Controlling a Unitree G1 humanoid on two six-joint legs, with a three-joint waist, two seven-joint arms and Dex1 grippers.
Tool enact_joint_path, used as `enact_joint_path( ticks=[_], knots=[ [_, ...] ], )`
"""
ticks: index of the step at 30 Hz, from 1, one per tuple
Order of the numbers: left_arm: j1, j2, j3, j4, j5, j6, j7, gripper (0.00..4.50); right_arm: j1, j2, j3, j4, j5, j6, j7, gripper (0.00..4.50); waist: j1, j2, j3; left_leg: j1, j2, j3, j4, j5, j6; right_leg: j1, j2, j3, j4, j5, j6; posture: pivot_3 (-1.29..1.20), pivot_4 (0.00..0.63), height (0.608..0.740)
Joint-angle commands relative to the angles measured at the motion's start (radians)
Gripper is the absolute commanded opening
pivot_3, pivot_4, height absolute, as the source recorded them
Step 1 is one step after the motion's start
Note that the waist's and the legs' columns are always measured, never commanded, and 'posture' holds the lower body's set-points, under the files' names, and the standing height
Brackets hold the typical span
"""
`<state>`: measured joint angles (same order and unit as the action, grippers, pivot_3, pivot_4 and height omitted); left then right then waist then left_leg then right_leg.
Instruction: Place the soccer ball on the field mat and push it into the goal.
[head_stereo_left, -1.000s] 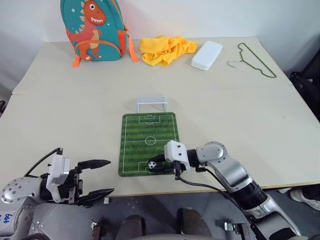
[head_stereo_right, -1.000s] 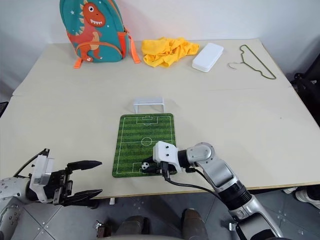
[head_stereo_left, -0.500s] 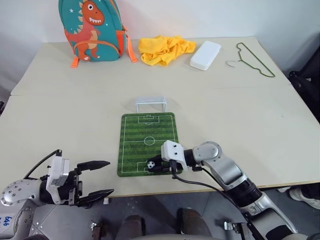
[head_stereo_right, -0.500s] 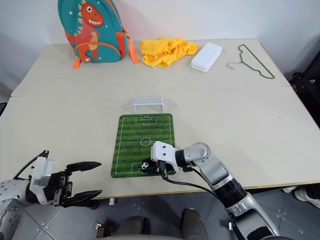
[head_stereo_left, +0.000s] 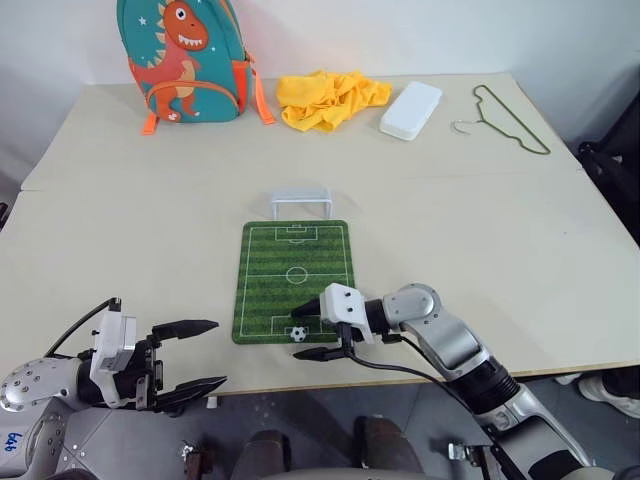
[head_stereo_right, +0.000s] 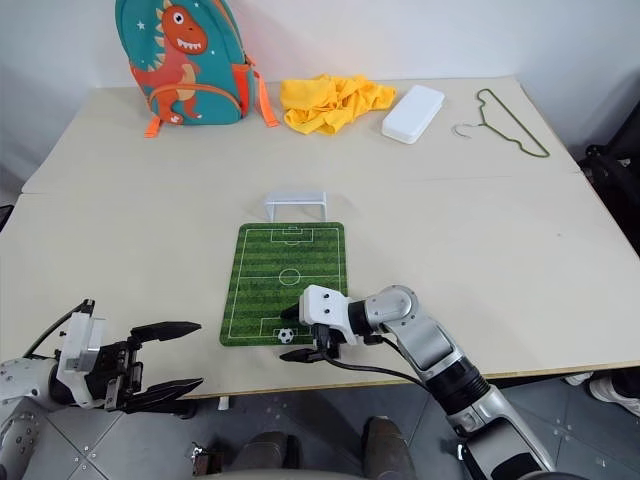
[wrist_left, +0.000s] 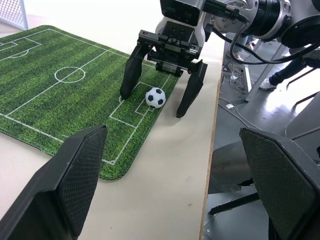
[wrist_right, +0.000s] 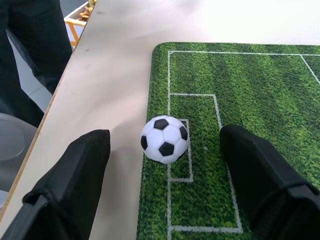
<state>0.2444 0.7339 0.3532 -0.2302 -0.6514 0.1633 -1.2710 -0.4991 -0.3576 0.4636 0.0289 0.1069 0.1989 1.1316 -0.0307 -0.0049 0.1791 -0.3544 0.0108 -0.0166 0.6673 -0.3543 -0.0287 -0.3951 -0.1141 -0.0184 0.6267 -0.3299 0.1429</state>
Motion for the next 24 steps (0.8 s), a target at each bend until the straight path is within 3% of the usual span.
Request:
enact_joint_path(
  ticks=[1,21,24],
  knots=[
    [-0.001,-0.005,0.017,-0.019,-0.022,-0.011,-0.005,4.5,-0.01,0.011,-0.014,-0.022,0.023,-0.007,0.006,3.73,0.0,0.0,0.0,0.0,0.0,0.0,0.0,0.0,0.0,0.0,0.0,0.0,0.0,0.0,0.0,0.0,0.15,0.74],
    [-0.007,-0.02,0.013,-0.004,-0.016,-0.018,-0.014,4.5,0.005,0.026,-0.049,-0.055,0.091,-0.013,0.019,3.73,0.0,0.0,0.0,0.0,0.001,0.0,0.0,0.0,0.0,0.0,0.0,0.0,0.0,0.0,0.0,0.0,0.15,0.74],
    [0.001,-0.031,0.027,-0.001,-0.007,-0.033,0.005,4.5,0.03,0.02,-0.104,-0.083,0.158,-0.058,0.046,3.73,0.001,0.0,0.0,0.0,0.001,0.0,0.0,0.0,0.0,0.0,0.0,0.0,0.0,0.0,0.0,0.0,0.15,0.74]
  ],
)
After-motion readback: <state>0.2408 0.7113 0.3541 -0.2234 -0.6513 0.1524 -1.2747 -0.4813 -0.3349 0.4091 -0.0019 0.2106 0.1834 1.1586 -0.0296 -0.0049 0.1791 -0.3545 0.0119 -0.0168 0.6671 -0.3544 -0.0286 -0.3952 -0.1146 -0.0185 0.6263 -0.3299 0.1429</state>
